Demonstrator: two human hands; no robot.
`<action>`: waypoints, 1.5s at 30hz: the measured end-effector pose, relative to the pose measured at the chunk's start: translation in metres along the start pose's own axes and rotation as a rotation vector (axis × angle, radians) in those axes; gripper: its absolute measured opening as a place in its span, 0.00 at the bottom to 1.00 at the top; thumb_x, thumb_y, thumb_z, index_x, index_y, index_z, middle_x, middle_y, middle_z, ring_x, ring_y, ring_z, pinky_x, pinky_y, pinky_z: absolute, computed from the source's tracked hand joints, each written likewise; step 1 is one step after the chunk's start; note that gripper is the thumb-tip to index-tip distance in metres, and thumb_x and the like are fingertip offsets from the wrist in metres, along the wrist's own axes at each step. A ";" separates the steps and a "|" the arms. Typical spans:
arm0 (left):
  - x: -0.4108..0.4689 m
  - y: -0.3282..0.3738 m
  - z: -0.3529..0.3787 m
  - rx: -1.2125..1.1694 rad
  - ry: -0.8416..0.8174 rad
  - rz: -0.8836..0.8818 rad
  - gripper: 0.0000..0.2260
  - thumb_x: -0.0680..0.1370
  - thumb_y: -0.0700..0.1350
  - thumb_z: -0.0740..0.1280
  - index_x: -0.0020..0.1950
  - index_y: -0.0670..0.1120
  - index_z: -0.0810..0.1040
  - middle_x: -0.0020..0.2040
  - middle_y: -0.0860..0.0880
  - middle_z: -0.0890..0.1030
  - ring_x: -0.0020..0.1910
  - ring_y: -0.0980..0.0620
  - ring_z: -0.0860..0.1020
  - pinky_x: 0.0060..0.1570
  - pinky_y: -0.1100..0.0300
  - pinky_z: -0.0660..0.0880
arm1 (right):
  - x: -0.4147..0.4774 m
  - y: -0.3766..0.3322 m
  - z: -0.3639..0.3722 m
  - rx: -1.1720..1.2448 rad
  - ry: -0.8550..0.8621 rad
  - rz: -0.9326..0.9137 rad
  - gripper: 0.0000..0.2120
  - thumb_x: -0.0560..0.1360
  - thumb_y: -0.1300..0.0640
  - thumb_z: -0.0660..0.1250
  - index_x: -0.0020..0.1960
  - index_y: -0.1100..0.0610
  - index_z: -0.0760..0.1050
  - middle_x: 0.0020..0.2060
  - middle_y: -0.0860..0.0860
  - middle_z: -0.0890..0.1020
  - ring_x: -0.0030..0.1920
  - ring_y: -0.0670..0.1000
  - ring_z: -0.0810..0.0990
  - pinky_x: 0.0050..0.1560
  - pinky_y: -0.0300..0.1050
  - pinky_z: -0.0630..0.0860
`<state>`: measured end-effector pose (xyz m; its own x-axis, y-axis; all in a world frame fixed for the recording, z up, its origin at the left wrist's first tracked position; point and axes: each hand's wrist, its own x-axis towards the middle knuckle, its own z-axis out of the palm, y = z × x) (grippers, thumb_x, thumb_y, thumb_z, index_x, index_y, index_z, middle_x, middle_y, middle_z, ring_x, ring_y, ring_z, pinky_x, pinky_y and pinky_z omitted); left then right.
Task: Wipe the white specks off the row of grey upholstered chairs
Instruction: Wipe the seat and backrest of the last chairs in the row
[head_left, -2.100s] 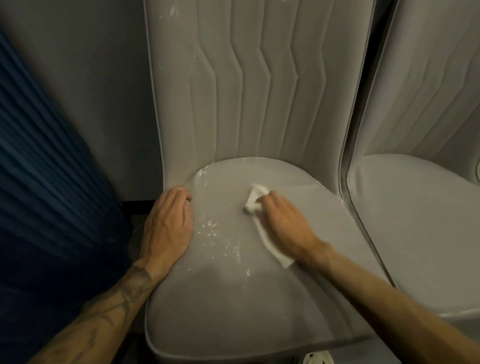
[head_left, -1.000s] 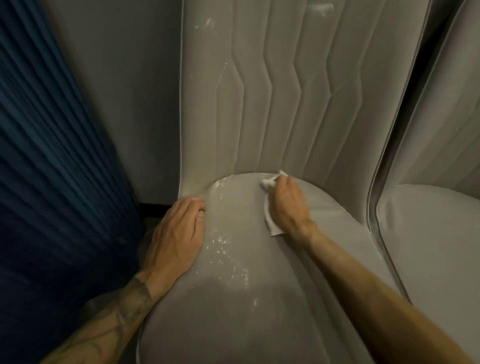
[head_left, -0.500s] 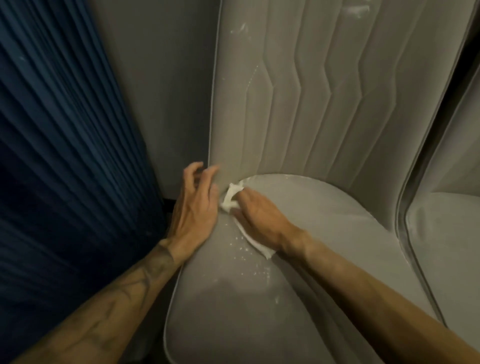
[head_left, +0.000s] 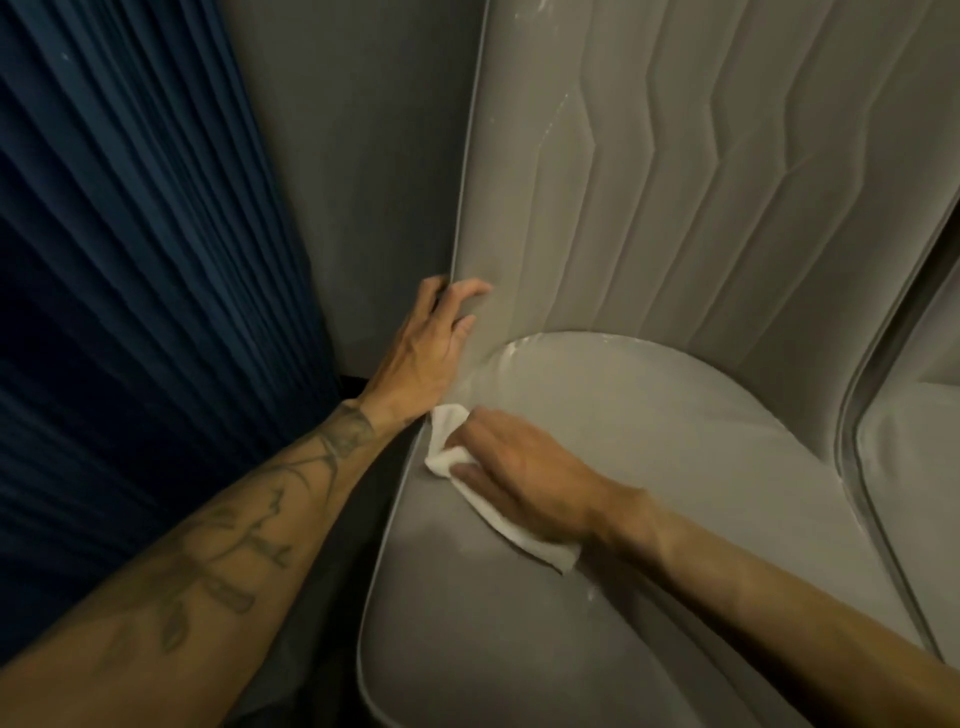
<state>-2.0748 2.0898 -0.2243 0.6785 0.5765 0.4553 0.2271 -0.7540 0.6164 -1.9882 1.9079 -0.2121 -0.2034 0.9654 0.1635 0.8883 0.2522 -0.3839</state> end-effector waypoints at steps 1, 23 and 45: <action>0.000 -0.001 0.001 -0.013 0.003 0.001 0.17 0.85 0.43 0.62 0.73 0.56 0.69 0.67 0.47 0.67 0.59 0.47 0.76 0.61 0.54 0.74 | 0.004 0.005 -0.004 -0.027 0.008 0.004 0.12 0.85 0.49 0.55 0.57 0.56 0.71 0.51 0.53 0.75 0.48 0.52 0.72 0.51 0.44 0.69; -0.067 -0.020 -0.024 -0.160 -0.417 -0.171 0.25 0.87 0.58 0.55 0.82 0.71 0.49 0.83 0.54 0.57 0.80 0.56 0.59 0.79 0.53 0.59 | -0.044 -0.056 0.009 -0.046 0.023 0.135 0.14 0.85 0.47 0.54 0.58 0.56 0.72 0.51 0.53 0.75 0.48 0.55 0.74 0.51 0.50 0.72; -0.079 0.007 -0.008 -0.069 -0.335 -0.286 0.24 0.87 0.62 0.50 0.81 0.73 0.44 0.84 0.48 0.55 0.78 0.42 0.67 0.75 0.43 0.67 | -0.031 -0.080 0.013 -0.149 0.102 0.342 0.18 0.85 0.49 0.55 0.58 0.62 0.74 0.56 0.59 0.77 0.55 0.60 0.76 0.59 0.54 0.70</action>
<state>-2.1329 2.0416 -0.2513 0.7863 0.6169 0.0340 0.3994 -0.5495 0.7339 -2.0583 1.8591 -0.1984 0.1505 0.9785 0.1409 0.9494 -0.1033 -0.2967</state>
